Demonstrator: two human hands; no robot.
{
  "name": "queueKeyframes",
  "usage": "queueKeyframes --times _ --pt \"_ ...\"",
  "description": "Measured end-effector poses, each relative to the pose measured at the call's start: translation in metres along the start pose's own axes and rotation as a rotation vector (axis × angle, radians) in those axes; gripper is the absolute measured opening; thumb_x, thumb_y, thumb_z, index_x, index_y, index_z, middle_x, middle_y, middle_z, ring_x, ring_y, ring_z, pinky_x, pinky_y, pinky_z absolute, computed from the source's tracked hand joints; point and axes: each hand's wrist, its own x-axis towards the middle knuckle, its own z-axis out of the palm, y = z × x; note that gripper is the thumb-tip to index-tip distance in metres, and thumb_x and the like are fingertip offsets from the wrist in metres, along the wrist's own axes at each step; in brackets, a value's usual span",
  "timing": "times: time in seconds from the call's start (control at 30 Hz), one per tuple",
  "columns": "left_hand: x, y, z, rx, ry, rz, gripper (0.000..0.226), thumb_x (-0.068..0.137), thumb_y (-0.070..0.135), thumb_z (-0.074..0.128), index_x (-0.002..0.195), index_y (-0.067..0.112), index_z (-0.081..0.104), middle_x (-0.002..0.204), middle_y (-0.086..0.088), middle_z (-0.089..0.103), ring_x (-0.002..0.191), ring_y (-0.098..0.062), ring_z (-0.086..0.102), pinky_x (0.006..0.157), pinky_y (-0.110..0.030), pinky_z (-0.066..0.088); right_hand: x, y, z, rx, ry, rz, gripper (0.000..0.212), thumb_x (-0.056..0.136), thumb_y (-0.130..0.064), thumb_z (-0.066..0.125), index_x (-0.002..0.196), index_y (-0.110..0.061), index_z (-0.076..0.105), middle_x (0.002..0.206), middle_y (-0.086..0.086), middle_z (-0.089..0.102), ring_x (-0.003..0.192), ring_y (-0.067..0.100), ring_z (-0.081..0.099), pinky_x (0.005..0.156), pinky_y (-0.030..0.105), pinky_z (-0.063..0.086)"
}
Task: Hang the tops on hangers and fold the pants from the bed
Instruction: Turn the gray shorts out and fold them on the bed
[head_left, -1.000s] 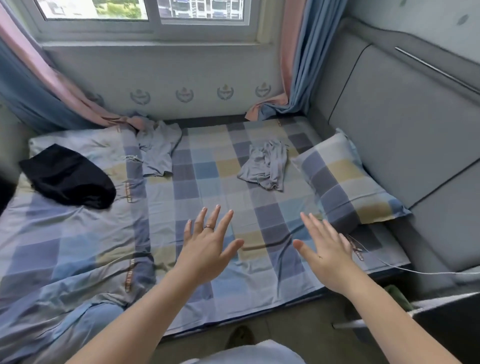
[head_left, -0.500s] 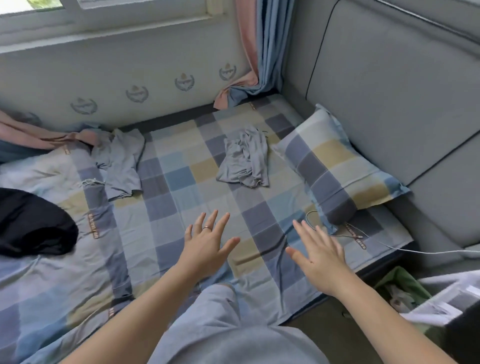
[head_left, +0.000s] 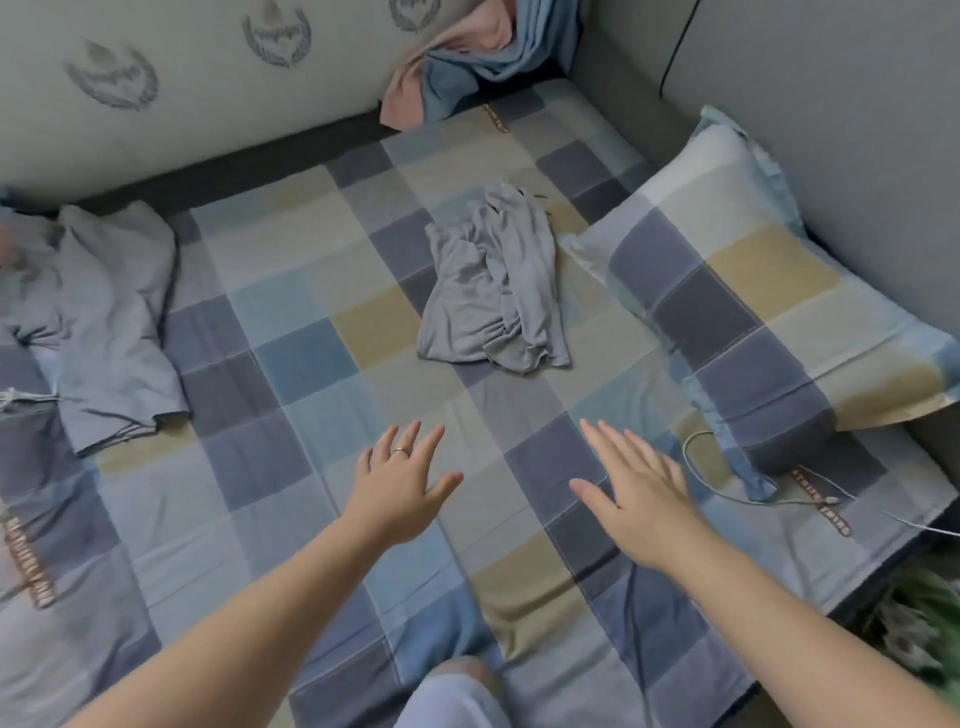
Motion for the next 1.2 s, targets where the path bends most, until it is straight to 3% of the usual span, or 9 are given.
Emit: queueKeyframes --times 0.33,0.47,0.57,0.63,0.77,0.97,1.03,1.1,1.2 --pt "0.216 -0.066 0.082 0.045 0.027 -0.012 0.076 0.097 0.066 0.033 0.159 0.033 0.002 0.169 -0.002 -0.001 0.155 -0.030 -0.003 0.123 -0.053 0.008 0.233 0.006 0.073 -0.072 0.067 -0.111 0.070 0.100 -0.054 0.038 0.157 -0.042 0.000 0.166 -0.015 0.009 0.152 0.011 0.009 0.117 0.042 0.016" --pt "0.300 -0.069 0.094 0.000 0.195 -0.021 0.080 0.097 0.057 0.048 0.158 0.030 0.003 0.169 -0.004 -0.002 0.154 -0.033 0.000 0.122 -0.055 0.011 0.302 0.004 0.105 -0.111 0.114 -0.171 0.071 0.100 -0.050 0.042 0.158 -0.040 0.002 0.166 -0.013 0.012 0.151 0.013 0.011 0.118 0.042 0.016" --pt "0.350 -0.072 0.095 -0.163 0.397 -0.059 0.072 0.099 0.053 0.045 0.158 0.028 0.013 0.167 -0.004 0.011 0.151 -0.029 0.010 0.119 -0.053 0.015 0.349 -0.003 0.115 -0.136 0.133 -0.256 0.070 0.101 -0.047 0.044 0.159 -0.038 0.006 0.165 -0.012 0.015 0.150 0.011 0.012 0.118 0.044 0.017" --pt "0.372 -0.070 0.104 -0.222 0.511 -0.141 0.068 0.101 0.053 0.039 0.158 0.024 0.017 0.167 0.002 0.016 0.152 -0.022 0.010 0.120 -0.050 0.009 0.381 -0.010 0.115 -0.169 0.142 -0.307 0.069 0.101 -0.046 0.045 0.158 -0.037 0.008 0.165 -0.012 0.017 0.149 0.011 0.014 0.117 0.043 0.017" --pt "0.385 -0.066 0.131 -0.112 0.681 -0.241 0.071 0.101 0.058 0.026 0.160 0.021 0.016 0.167 0.007 0.017 0.154 -0.016 0.007 0.123 -0.048 0.002 0.444 -0.030 0.111 -0.204 0.209 -0.407 0.069 0.098 -0.041 0.051 0.158 -0.036 0.017 0.163 -0.009 0.024 0.149 0.016 0.018 0.115 0.045 0.019" --pt "0.393 -0.068 0.132 -0.072 0.633 -0.282 0.073 0.096 0.059 0.019 0.160 0.025 0.019 0.167 0.009 0.015 0.154 -0.013 0.002 0.123 -0.047 -0.001 0.543 -0.070 0.090 -0.424 0.216 -0.517 0.073 0.099 -0.015 0.049 0.155 -0.048 0.015 0.168 -0.008 -0.001 0.154 0.028 -0.003 0.119 0.051 0.007" --pt "0.392 -0.068 0.130 -0.069 0.612 -0.287 0.073 0.095 0.058 0.019 0.160 0.026 0.018 0.168 0.009 0.013 0.154 -0.013 0.001 0.123 -0.046 -0.002 0.567 -0.083 0.079 -0.490 0.216 -0.528 0.061 0.098 -0.014 0.050 0.147 -0.046 0.033 0.168 -0.006 -0.002 0.154 0.030 -0.008 0.120 0.056 0.000" --pt "0.392 -0.068 0.128 -0.062 0.600 -0.289 0.073 0.094 0.058 0.022 0.160 0.026 0.019 0.167 0.009 0.014 0.154 -0.013 0.002 0.123 -0.046 -0.002 0.580 -0.092 0.068 -0.542 0.241 -0.537 0.035 0.096 -0.022 0.056 0.126 -0.039 0.053 0.168 -0.003 0.009 0.154 0.031 -0.006 0.117 0.063 -0.006" --pt "0.393 -0.069 0.128 -0.052 0.604 -0.293 0.074 0.093 0.058 0.024 0.159 0.025 0.019 0.167 0.009 0.014 0.154 -0.014 0.002 0.123 -0.046 -0.003 0.586 -0.090 0.055 -0.574 0.263 -0.606 0.015 0.094 -0.032 0.061 0.108 -0.030 0.064 0.148 -0.005 0.044 0.148 0.023 0.020 0.115 0.067 -0.007"
